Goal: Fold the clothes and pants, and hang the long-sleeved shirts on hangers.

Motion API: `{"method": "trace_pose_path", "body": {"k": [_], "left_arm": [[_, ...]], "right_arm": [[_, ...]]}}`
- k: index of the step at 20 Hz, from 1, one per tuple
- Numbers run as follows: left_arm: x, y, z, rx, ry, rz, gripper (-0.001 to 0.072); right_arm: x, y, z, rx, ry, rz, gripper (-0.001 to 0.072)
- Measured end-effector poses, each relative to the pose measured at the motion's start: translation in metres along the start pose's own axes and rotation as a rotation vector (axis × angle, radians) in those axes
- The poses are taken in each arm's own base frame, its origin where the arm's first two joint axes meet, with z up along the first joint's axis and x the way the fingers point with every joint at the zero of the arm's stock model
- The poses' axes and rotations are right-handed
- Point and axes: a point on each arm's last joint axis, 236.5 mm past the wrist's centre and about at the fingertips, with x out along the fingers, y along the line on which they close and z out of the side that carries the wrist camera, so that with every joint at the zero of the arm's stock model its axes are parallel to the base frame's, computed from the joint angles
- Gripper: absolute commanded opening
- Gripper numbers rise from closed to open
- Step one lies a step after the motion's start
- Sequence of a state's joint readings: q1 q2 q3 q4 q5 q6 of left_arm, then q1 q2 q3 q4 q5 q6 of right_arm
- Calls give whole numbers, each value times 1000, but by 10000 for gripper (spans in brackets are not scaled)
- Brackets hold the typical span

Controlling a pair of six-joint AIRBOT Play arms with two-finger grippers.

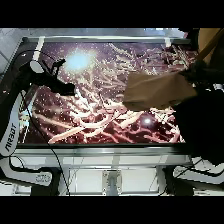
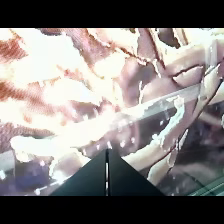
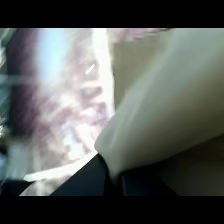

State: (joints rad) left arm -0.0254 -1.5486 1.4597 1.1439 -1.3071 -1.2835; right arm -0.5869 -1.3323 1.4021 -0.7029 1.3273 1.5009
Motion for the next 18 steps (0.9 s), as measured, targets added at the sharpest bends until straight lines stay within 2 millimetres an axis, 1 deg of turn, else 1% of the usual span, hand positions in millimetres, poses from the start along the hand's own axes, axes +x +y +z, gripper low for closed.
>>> {"method": "trace_pose_path", "body": {"k": [2,4,5,6,8,9,10,11,12,13,14,15,16,17,18], "left_arm": [[0,0,0,-18,0,0,9],[0,0,0,-26,0,0,9],[0,0,0,-31,0,0,9],[0,0,0,-37,0,0,9],[0,0,0,-44,0,0,9],[0,0,0,-44,0,0,9],[0,0,0,-45,0,0,9],[0,0,0,-48,0,0,9],[0,0,0,-50,0,0,9],[0,0,0,-52,-1,0,9],[-1,0,0,-51,-3,0,9],[-4,-2,1,-49,-10,2,9],[-9,-3,3,-44,-25,4,9],[-18,-6,7,-37,-55,9,9],[-31,-11,13,-25,-101,18,9]], "right_arm": [[-57,-42,5,69,-56,-93,30],[-112,-81,-2,154,-106,-186,31],[-138,-102,-11,201,-119,-245,31],[-160,-121,-24,252,-120,-306,31],[-201,-160,-56,361,-103,-450,42],[-217,-173,-70,409,-99,-507,185],[-227,-181,-80,444,-92,-542,415],[-234,-185,-86,468,-94,-561,474],[-238,-186,-89,480,-98,-563,473],[-239,-182,-89,483,-104,-544,473],[-237,-174,-85,473,-116,-503,472],[-235,-161,-76,448,-141,-448,468],[-231,-140,-63,404,-176,-366,407],[-227,-113,-47,339,-214,-278,276],[-221,-80,-32,243,-252,-191,122]]}}
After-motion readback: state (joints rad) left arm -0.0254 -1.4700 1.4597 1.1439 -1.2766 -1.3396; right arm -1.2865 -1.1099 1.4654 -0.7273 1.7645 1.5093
